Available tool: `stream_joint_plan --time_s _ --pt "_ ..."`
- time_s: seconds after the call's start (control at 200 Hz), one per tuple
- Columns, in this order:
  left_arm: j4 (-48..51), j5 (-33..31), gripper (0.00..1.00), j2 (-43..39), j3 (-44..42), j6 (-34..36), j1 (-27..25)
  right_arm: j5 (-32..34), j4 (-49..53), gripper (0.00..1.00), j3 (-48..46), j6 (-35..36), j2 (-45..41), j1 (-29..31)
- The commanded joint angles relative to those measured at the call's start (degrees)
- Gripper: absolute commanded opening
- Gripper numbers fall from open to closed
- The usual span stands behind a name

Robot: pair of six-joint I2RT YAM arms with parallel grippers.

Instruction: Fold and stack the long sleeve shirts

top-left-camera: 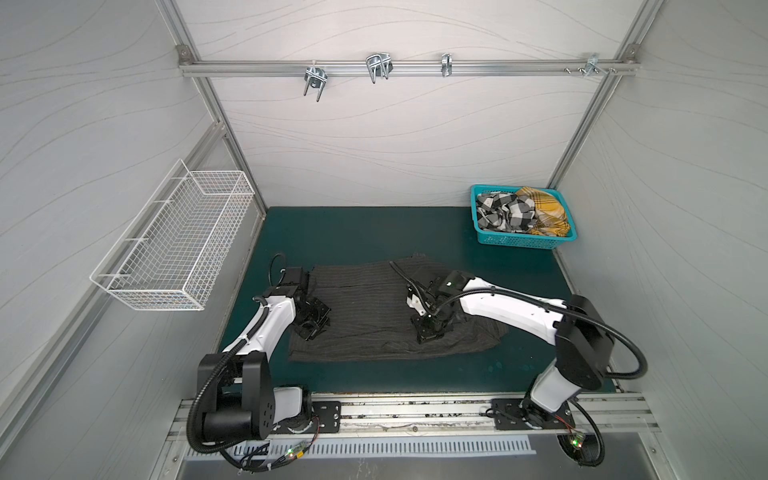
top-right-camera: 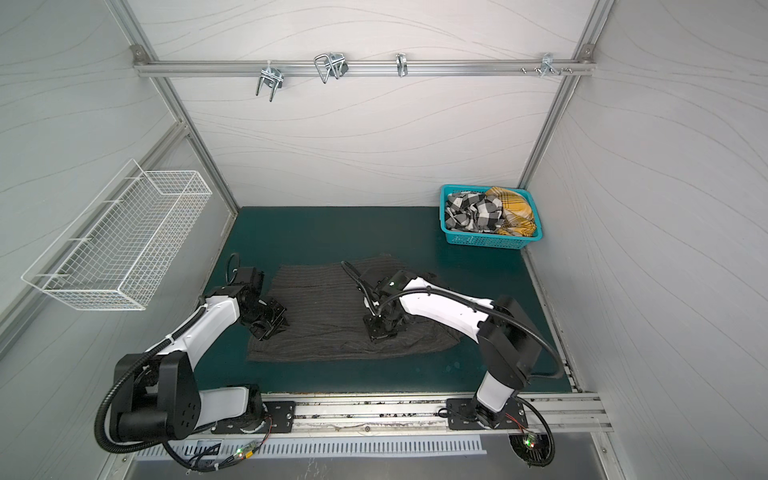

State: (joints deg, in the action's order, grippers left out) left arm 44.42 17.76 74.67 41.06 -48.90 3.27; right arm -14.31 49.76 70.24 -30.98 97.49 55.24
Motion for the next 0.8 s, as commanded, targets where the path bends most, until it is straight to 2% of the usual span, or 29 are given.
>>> stream_joint_plan --time_s 0.0,0.12,0.25,0.375,0.435,0.575,0.795 --pt "-2.6 1.2 0.12 2.4 -0.5 -2.0 -0.1 -3.3 -3.5 0.09 0.2 -2.9 4.9 -1.9" --pt "-2.9 -1.1 0.1 4.5 -0.5 -0.8 -0.1 -2.4 -6.7 0.06 1.7 -3.4 10.1 -6.6" --pt "-2.4 -4.2 0.11 6.1 -0.4 1.0 0.1 -1.0 -6.3 0.08 4.5 -2.5 13.3 -9.3" --pt "-2.2 -5.2 0.22 6.8 -0.5 2.0 0.1 -0.7 -4.3 0.13 5.4 -1.2 14.4 -9.3" --pt "-1.9 -5.4 0.27 6.0 -0.5 2.1 0.0 -0.7 -3.5 0.19 4.9 -0.8 12.7 -8.5" --pt "-1.5 -6.7 0.29 5.1 -0.4 2.4 0.1 3.0 0.1 0.44 3.3 0.7 6.9 -4.0" --pt "-2.9 -5.7 0.29 7.3 -0.9 2.4 1.3 10.4 5.4 0.59 1.7 0.5 2.0 1.2"
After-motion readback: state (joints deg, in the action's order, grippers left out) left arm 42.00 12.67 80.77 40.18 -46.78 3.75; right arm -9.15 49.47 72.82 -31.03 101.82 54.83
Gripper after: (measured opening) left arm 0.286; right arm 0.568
